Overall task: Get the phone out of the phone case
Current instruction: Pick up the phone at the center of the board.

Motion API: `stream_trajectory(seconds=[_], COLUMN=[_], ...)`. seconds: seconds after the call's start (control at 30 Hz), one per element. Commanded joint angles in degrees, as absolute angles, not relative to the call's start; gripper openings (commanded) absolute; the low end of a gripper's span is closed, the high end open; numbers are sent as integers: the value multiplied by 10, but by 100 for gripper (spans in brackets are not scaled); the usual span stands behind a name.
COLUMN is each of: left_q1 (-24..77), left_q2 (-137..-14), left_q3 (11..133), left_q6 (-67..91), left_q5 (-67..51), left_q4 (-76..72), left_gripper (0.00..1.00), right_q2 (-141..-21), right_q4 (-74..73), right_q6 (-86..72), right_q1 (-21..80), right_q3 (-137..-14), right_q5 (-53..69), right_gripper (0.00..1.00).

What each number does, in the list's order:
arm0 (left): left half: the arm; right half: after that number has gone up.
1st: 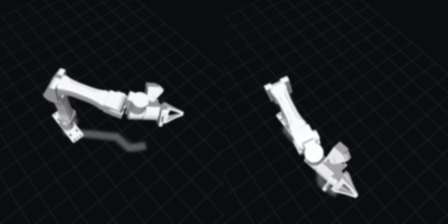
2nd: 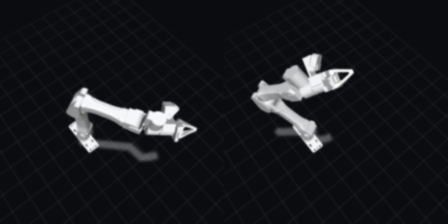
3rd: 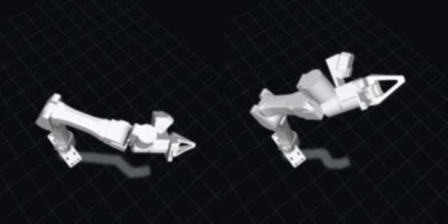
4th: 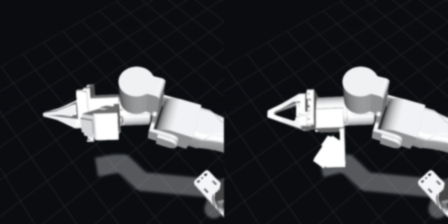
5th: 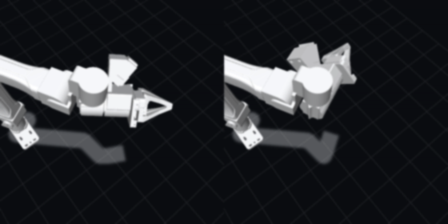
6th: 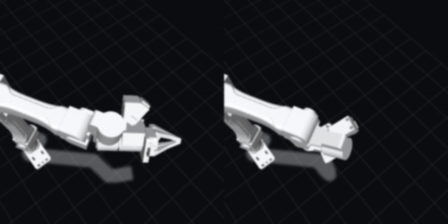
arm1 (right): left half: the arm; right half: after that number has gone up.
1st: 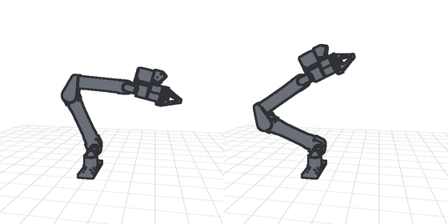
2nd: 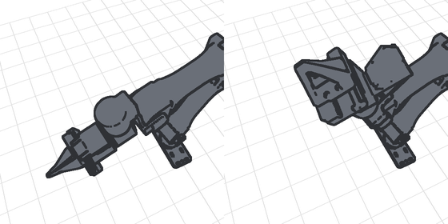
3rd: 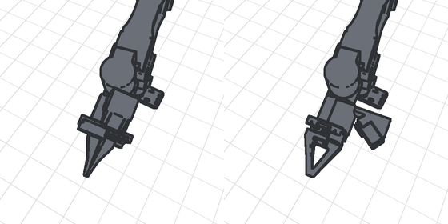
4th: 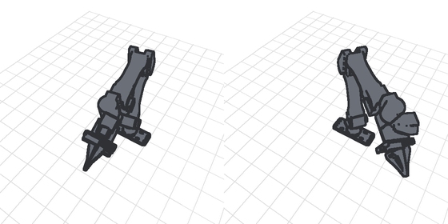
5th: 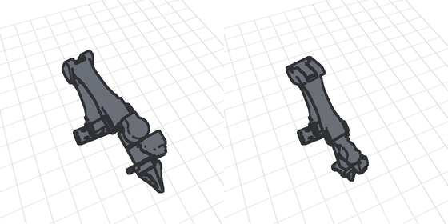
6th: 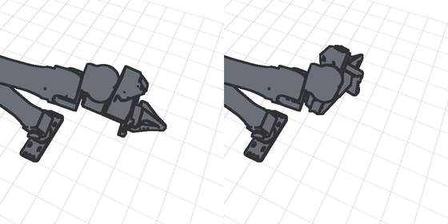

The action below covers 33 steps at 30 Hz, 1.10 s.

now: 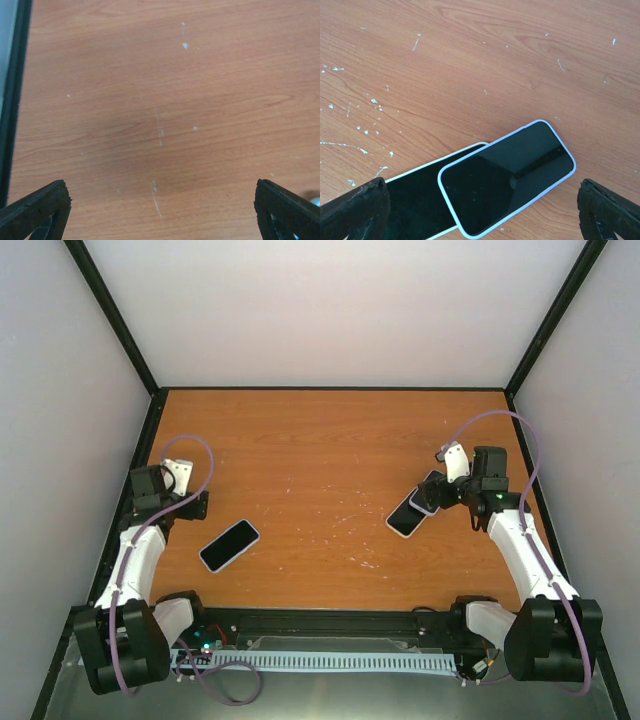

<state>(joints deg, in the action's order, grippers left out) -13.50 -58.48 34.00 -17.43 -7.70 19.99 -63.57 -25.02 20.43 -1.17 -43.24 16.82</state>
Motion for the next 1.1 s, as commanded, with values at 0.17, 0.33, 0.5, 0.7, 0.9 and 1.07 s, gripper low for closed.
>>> stream_trajectory(seconds=[0.17, 0.33, 0.5, 0.7, 0.9, 1.07], left_q1=[-138, -135, -128, -117, -103, -89], left_q2=[-552, -588, -627, -650, -687, -727], left_q3=[381, 393, 388, 362, 349, 345], left_q6=[-339, -426, -454, -475, -477, -482], left_q5=[-266, -309, -276, -219, -180, -152], left_q4=[404, 503, 520, 512, 499, 485], left_gripper=[100, 100, 100, 100, 100, 100], right_q2=[-620, -619, -625, -635, -643, -651], right_q4=[-248, -249, -243, -236, -233, -228], right_q6=[193, 192, 186, 186, 195, 200], right_q1=[-14, -14, -14, -14, -14, -14], right_q3=[-437, -433, -434, -436, -434, -435], right_q5=[201, 205, 206, 202, 194, 188], right_gripper=[100, 100, 100, 100, 100, 100])
